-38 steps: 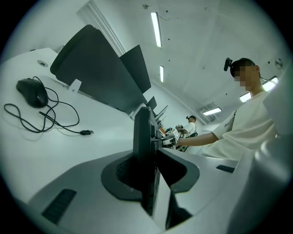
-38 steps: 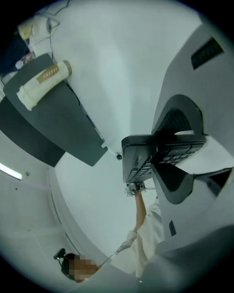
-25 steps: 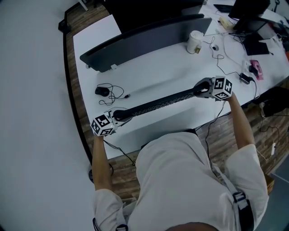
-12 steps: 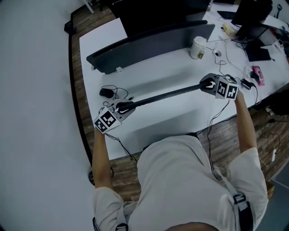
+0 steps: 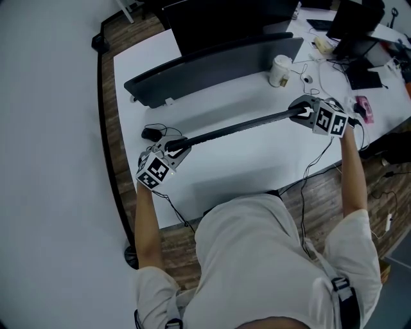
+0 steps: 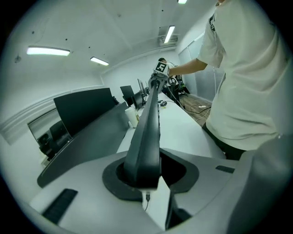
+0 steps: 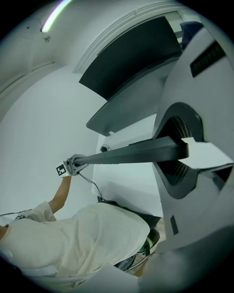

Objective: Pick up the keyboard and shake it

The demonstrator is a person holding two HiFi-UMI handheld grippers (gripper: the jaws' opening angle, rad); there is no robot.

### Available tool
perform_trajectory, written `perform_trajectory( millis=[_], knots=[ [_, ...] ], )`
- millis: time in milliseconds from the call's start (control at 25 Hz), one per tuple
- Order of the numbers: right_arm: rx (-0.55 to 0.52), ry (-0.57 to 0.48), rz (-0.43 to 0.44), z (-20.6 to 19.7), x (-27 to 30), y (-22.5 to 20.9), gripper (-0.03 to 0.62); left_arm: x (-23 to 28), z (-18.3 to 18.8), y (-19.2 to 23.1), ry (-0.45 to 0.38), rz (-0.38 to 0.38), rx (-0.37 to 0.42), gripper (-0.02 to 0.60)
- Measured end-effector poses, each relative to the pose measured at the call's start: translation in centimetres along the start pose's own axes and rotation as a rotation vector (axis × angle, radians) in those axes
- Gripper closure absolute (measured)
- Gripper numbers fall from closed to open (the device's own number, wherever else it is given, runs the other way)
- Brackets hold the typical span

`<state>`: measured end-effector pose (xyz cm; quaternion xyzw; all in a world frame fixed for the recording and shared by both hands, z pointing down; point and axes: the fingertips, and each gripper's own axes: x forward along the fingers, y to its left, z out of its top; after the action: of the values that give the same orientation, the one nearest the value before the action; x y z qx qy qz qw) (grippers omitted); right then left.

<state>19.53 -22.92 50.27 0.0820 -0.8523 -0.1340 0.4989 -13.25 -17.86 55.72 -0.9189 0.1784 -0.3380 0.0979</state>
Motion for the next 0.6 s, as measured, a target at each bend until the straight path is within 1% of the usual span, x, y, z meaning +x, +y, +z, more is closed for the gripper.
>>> perform_trajectory(
  millis=[120,240,400,480,600],
  knots=[
    [-0.033,0.016,-0.056,0.4,-0.7,-0.4,0.479,0.2,0.3,0.8,0.013,0.062,0.037,0.474],
    [-0.09,0.052,-0.115,1.2,-2.0,-1.4,0.479,0.5,0.3,1.4,0.037,0.091,0.04,0.474],
    [-0.203,0.113,-0.208,3.2,-3.9,-3.5,0.478,1.3,0.0,2.0,0.12,0.151,0.127,0.482],
    [-0.261,0.136,-0.257,4.6,-4.8,-4.3,0.477,1.3,-0.3,2.5,0.145,0.205,0.151,0.483],
    [-0.35,0.154,-0.34,6.8,-5.9,-5.2,0.476,0.6,-0.6,3.7,0.161,0.315,0.151,0.485]
  ],
)
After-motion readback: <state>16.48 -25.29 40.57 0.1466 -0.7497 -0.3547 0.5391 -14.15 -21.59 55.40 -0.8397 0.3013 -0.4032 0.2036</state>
